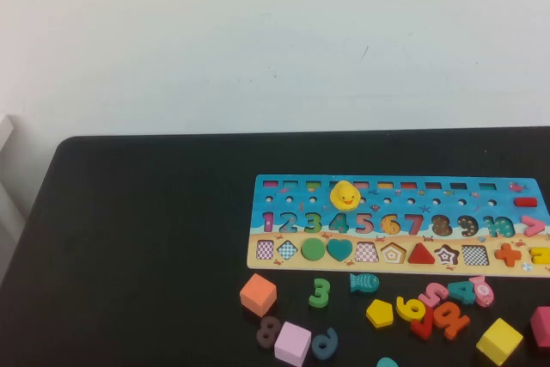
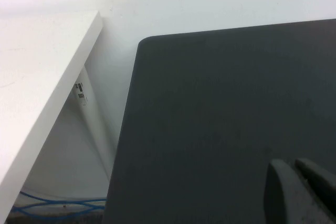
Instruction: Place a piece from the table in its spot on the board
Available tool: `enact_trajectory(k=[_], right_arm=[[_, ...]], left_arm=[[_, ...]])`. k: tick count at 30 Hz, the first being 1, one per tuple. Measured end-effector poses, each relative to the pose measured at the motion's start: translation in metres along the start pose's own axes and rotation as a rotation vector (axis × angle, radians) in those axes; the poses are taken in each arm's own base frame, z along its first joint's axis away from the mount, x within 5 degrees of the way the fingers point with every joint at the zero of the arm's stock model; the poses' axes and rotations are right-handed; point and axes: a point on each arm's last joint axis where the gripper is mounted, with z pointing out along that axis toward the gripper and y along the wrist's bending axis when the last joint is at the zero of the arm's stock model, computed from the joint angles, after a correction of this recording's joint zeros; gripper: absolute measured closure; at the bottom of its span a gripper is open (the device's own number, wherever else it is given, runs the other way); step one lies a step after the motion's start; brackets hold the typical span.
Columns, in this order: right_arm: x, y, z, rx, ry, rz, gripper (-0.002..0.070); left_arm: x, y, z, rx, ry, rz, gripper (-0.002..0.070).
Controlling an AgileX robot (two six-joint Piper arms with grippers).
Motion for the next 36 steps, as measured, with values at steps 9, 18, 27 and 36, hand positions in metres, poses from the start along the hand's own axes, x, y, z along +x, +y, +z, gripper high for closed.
enact_trajectory(k=[9,18,27,36], right_arm=[[0.0,0.0,0.0,0.0,0.0,0.0,0.0657],[0.0,0.0,0.0,0.0,0.0,0.0,0.0657],[0.0,0.0,0.0,0.0,0.0,0.0,0.0657],[0.0,0.0,0.0,0.0,0.0,0.0,0.0657]], left_arm=[[0.0,0.0,0.0,0.0,0.0,0.0,0.0678],[0.0,0.0,0.0,-0.001,0.002,0.021,0.0676],[-0.004,-0.004,0.0,0.049,-0.042,-0.153,0.0677],[-0.021,-0.012,-0.003,0.229,-0.155,-0.936,0.0676]])
